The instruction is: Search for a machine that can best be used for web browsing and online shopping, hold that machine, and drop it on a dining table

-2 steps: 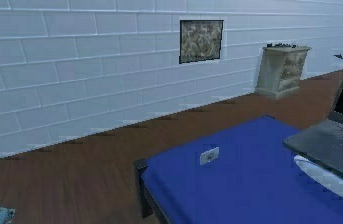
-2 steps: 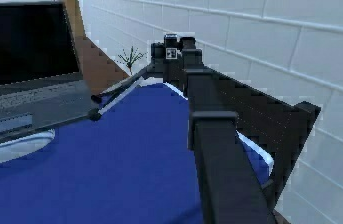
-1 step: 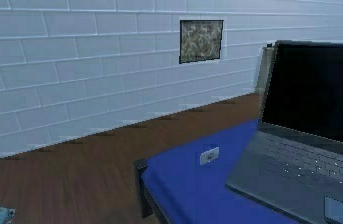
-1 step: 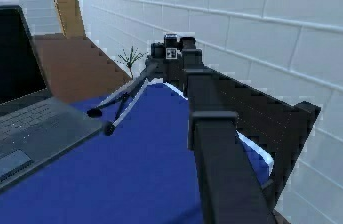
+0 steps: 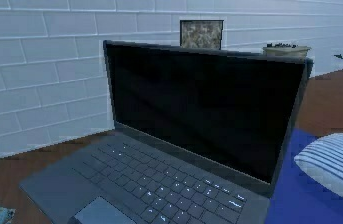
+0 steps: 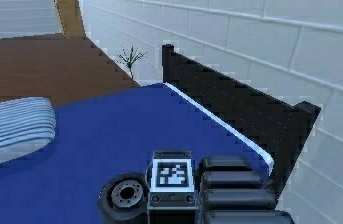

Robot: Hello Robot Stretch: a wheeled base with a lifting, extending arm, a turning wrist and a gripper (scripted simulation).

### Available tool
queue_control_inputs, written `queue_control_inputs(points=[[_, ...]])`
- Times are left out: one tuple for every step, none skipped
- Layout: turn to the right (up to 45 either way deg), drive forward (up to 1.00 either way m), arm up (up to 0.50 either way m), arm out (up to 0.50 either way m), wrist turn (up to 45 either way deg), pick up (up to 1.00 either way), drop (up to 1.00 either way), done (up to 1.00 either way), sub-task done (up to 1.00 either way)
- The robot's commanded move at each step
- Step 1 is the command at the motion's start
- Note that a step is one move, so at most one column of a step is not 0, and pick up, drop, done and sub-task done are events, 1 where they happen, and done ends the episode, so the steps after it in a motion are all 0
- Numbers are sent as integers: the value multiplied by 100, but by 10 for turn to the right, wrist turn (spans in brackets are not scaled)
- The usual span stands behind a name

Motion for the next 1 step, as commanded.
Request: queue_control_inputs(points=[[-330, 0, 0, 0, 0, 0, 0, 0, 0]])
